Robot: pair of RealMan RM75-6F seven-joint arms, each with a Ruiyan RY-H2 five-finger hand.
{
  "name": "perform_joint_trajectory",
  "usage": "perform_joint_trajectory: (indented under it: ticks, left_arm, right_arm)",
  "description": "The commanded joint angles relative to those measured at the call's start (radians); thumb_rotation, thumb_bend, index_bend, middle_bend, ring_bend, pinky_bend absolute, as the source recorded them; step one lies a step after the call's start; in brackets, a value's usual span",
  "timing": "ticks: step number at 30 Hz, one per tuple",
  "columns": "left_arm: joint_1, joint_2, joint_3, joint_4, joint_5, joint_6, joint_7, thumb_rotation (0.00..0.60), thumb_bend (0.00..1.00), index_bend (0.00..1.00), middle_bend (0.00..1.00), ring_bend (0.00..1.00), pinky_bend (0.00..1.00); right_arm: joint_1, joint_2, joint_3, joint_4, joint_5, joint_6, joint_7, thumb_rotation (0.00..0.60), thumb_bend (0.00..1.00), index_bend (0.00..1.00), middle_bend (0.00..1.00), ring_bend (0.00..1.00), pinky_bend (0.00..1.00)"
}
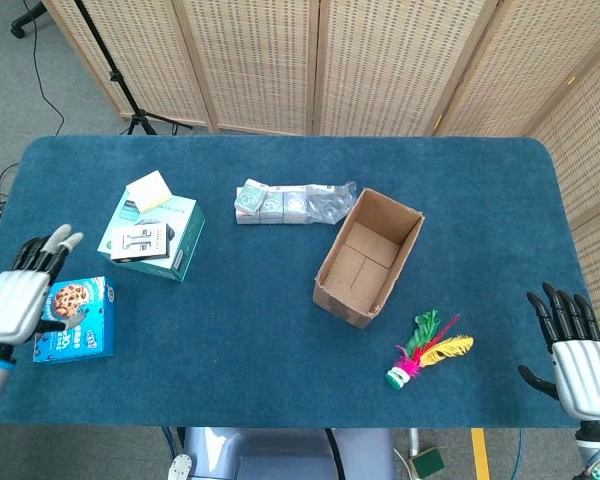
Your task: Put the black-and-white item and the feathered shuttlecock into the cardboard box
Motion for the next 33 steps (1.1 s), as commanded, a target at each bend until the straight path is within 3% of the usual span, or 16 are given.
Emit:
perform_joint_trajectory:
  ticks: [1, 4, 13, 20, 28, 33]
  left_arm:
    - [-0.185, 0.026, -0.068, 0.011, -0.207, -0.232, 0.108, 0.6, 0.0, 0.0, 0.0, 0.0, 0.07]
    - [-0.28, -0.025, -0.067, 0.078, -0.344, -0.299, 0.22, 0.6, 0.0, 0.04, 0.0, 0.0, 0.09]
    - [-0.432, -0.178, -0.044, 0.222, -0.586, -0.321, 0.372, 0.6, 0.0, 0.08, 0.0, 0.01, 0.13]
    - [-0.497, -0.249, -0.017, 0.289, -0.689, -0.324, 0.418, 0.6, 0.0, 0.14, 0.07, 0.12, 0.24]
    - [-0.534, -0.285, 0.003, 0.323, -0.739, -0.312, 0.431, 0.6, 0.0, 0.19, 0.1, 0.14, 0.26]
    - [-0.551, -0.3, 0.014, 0.338, -0.764, -0.302, 0.436, 0.6, 0.02, 0.26, 0.24, 0.23, 0.32]
  right_arm:
    - [0.002, 0.003, 0.001, -0.003, 0.006, -0.006, 0.005, 0.6, 0.0, 0.0, 0.0, 0.0, 0.0]
    - [0.005, 0.005, 0.001, -0.004, 0.012, -0.014, 0.006, 0.6, 0.0, 0.0, 0.0, 0.0, 0.0]
    - [0.013, 0.006, 0.008, -0.004, 0.048, -0.041, 0.001, 0.6, 0.0, 0.0, 0.0, 0.0, 0.0]
    - [0.015, 0.009, 0.012, -0.002, 0.063, -0.046, 0.01, 0.6, 0.0, 0.0, 0.0, 0.0, 0.0]
    - [0.017, 0.009, 0.012, -0.001, 0.07, -0.051, 0.013, 0.6, 0.0, 0.0, 0.0, 0.0, 0.0]
    - [0.018, 0.009, 0.013, 0.0, 0.074, -0.054, 0.017, 0.6, 0.0, 0.0, 0.0, 0.0, 0.0]
